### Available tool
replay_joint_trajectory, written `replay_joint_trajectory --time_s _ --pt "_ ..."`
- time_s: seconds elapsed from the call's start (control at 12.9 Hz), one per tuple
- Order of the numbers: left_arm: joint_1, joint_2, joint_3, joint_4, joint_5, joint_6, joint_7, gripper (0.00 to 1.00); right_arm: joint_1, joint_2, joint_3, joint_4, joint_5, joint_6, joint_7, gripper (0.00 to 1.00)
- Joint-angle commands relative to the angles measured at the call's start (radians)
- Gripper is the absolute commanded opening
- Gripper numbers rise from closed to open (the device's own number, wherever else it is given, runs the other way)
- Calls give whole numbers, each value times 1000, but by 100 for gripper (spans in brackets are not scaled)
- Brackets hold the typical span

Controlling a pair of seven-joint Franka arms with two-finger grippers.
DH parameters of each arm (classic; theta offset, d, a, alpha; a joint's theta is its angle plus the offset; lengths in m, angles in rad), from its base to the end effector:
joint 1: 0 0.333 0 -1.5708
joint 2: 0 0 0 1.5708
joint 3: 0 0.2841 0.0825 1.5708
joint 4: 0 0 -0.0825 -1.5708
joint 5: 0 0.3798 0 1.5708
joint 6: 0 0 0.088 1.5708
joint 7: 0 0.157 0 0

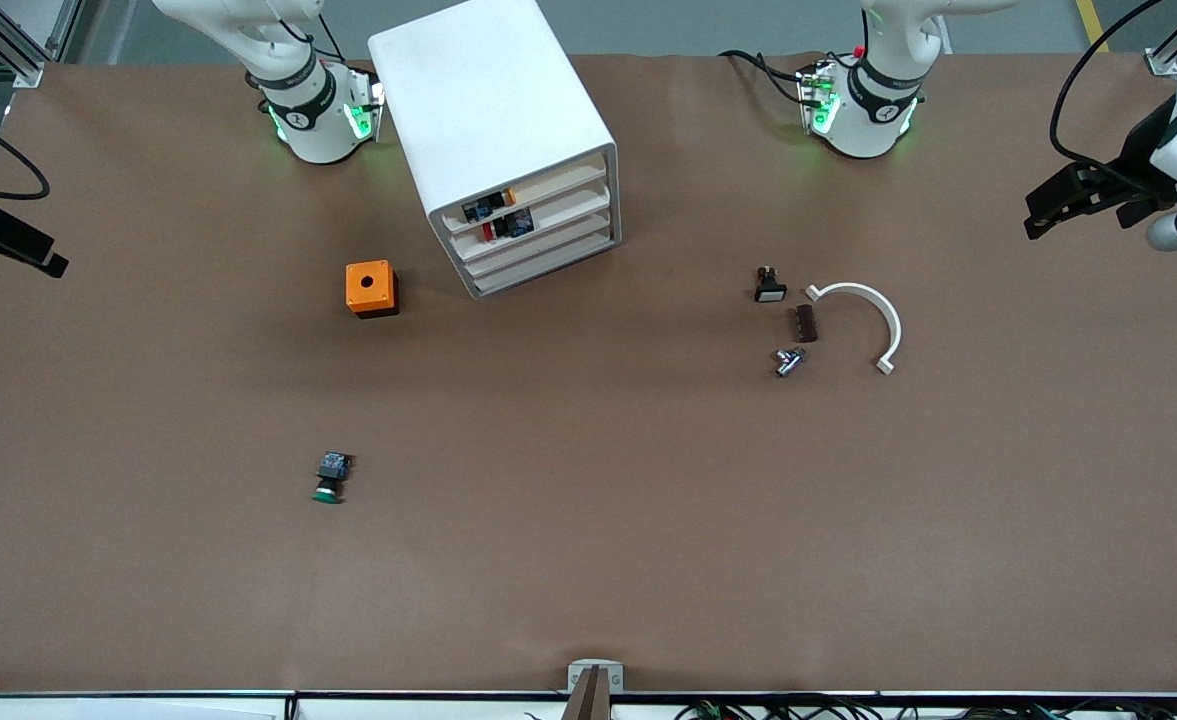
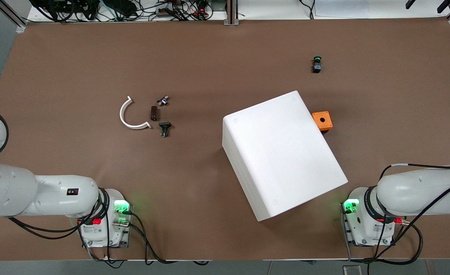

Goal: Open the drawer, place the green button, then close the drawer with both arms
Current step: 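Reach the right gripper to the green button while the left gripper approaches the cabinet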

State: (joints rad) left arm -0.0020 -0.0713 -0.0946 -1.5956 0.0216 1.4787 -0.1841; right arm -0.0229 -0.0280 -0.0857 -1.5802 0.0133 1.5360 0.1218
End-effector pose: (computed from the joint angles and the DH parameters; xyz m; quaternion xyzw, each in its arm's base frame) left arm 0.5162 -0.0479 0.5614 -0.9986 -0.0447 0.0208 0.0172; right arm 0.5352 -0.0567 0.5504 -0.9933 0.1147 0.0082 0.0078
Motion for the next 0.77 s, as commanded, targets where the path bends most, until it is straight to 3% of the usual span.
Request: replay_joint_trajectory --time_s 0.0,0.15,0.31,0.7 --pt "-3 13 -5 25 21 -20 6 100 -25 -9 15 -7 2 9 -18 100" --pt "-1 37 -5 37 20 -20 -3 100 -25 -9 15 -9 2 9 -18 100" --pt "-12 123 -8 87 17 -20 3 100 -25 -9 15 -12 2 9 -18 100" --pt "-70 296 -31 91 6 18 -9 100 -9 5 21 -61 17 68 -4 100"
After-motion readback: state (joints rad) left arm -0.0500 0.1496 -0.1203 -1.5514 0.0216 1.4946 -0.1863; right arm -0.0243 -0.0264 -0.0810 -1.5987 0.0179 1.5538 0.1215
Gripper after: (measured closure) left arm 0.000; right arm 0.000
